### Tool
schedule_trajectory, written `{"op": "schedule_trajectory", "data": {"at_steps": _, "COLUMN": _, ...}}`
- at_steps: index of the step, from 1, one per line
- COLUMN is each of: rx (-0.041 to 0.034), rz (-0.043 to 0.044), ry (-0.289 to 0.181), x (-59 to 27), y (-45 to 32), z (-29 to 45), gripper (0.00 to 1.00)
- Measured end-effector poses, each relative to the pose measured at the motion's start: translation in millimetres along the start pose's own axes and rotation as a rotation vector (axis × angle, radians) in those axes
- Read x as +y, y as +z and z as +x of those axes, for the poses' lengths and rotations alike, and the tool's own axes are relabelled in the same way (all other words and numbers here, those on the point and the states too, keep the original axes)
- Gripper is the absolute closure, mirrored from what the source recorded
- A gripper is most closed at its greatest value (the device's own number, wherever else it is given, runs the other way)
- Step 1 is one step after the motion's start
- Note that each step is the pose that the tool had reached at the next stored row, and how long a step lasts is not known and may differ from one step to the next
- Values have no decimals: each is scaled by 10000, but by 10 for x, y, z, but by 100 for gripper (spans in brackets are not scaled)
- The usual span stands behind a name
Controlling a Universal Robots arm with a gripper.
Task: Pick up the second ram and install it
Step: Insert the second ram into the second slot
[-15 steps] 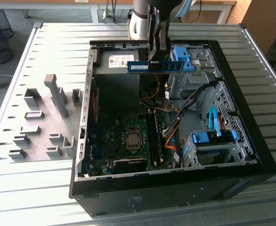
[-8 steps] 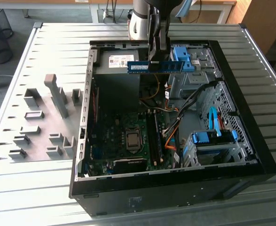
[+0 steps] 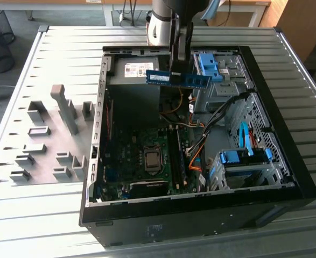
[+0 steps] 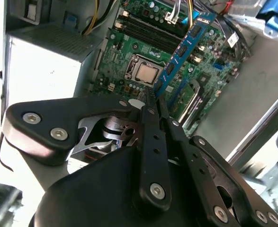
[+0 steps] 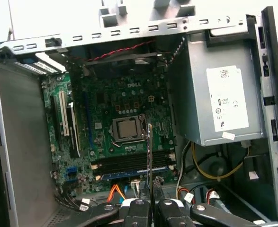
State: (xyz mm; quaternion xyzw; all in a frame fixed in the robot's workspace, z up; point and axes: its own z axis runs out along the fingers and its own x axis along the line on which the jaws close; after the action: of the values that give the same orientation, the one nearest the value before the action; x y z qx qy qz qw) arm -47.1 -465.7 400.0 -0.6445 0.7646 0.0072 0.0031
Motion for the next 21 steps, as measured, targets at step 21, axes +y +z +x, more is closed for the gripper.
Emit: {"op": "schedule_trajectory", "data": {"at_steps": 21, "rx": -5, "rz": 58, "ry": 3792, "x": -1, "y": 146, "z": 2, "gripper": 86}}
